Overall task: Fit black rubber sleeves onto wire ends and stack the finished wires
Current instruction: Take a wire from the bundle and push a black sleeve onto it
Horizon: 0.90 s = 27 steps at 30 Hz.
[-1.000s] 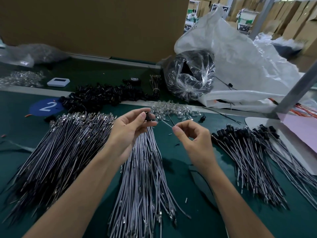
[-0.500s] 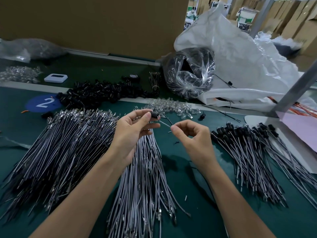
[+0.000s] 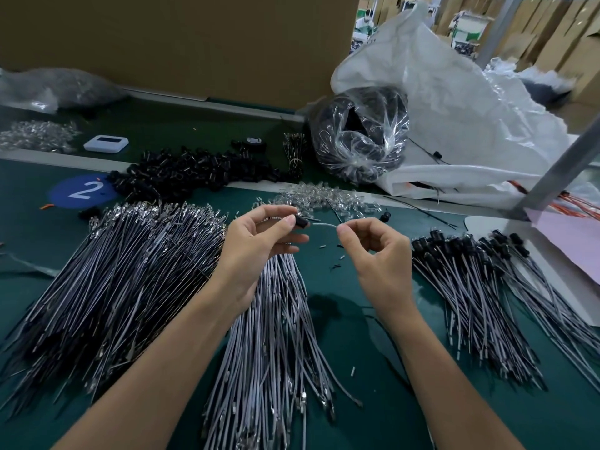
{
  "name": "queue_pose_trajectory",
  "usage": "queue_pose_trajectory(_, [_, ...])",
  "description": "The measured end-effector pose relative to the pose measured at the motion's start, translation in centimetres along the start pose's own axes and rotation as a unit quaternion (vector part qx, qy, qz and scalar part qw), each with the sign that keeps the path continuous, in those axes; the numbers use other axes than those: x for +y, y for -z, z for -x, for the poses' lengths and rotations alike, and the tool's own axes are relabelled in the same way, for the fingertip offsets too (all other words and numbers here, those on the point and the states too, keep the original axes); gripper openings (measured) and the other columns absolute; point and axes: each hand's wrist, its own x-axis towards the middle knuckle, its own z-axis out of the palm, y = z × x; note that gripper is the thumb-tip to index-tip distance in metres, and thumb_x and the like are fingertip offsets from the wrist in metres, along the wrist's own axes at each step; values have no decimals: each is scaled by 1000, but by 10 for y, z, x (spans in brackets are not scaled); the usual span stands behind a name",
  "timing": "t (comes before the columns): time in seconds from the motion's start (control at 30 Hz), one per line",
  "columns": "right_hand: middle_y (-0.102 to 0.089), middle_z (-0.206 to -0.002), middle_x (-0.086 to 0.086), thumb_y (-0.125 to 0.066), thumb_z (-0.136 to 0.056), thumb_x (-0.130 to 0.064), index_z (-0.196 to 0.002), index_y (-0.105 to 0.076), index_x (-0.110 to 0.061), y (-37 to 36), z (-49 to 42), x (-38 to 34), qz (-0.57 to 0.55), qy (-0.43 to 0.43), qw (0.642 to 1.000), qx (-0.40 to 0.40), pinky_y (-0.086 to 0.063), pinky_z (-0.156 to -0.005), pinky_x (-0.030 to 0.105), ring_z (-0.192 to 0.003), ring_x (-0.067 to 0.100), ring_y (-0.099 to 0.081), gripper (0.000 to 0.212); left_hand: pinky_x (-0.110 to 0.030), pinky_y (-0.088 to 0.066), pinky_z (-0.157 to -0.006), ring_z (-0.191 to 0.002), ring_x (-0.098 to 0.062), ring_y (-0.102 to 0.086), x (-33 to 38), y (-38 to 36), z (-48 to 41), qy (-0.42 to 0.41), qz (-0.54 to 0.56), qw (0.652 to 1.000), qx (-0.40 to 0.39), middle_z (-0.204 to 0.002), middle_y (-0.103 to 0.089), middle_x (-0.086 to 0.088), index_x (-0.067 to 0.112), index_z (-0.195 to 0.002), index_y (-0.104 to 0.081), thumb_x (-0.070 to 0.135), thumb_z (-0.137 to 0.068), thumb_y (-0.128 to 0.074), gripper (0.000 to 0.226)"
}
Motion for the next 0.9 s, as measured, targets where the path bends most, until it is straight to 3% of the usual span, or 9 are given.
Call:
queue_pose_trajectory(0.13, [-62,-64,-9,-71,-89,-16,-79,-68,-17,-2,1,-1,37,27,999,23,-44,-56,17,-55,2,-51,10,-24,-59,-68,-82,-21,-74,-2,-4,1,8,13,1000,-6,-91,-76,-8,8,-102,-66,3,-94,-58,12])
queue_pose_trajectory(0.3, [-61,-64,-14,-72,-87,-15,-80,-68,-18,-4,3,0,69,58,996,-3,-42,-55,14,-55,3,-52,9,-26,-59,-68,-84,-24,-74,-4,-5,0,10,20,1000,-1,-92,-76,-11,7,-102,-64,3,-98,-52,13])
queue_pose_trajectory(0.6, [-63,-72,-14,-73,-87,-13,-84,-66,-21,-2,1,4,90,93,991,23,-48,-62,18,-61,4,-57,11,-25,-59,-68,-84,-22,-74,-5,-5,0,-7,-9,1000,7,-88,-76,-6,6,-104,-65,-2,-94,-58,14])
queue_pose_trajectory(0.73, [-62,-74,-12,-71,-88,-9,-87,-67,-14,-3,2,3,72,102,992,8,-42,-59,11,-60,4,-56,6,-25,-59,-70,-87,-21,-74,-6,-4,1,-11,-21,1000,20,-91,-77,-8,6,-105,-65,-2,-93,-59,16])
queue_pose_trajectory(0.9, [-64,-78,-6,-71,-87,-5,-87,-68,-10,-3,3,1,82,118,989,-8,-44,-63,11,-66,5,-59,6,-24,-59,-67,-87,-22,-75,-7,-5,0,-15,-15,999,29,-91,-77,-9,6,-104,-65,0,-93,-60,13])
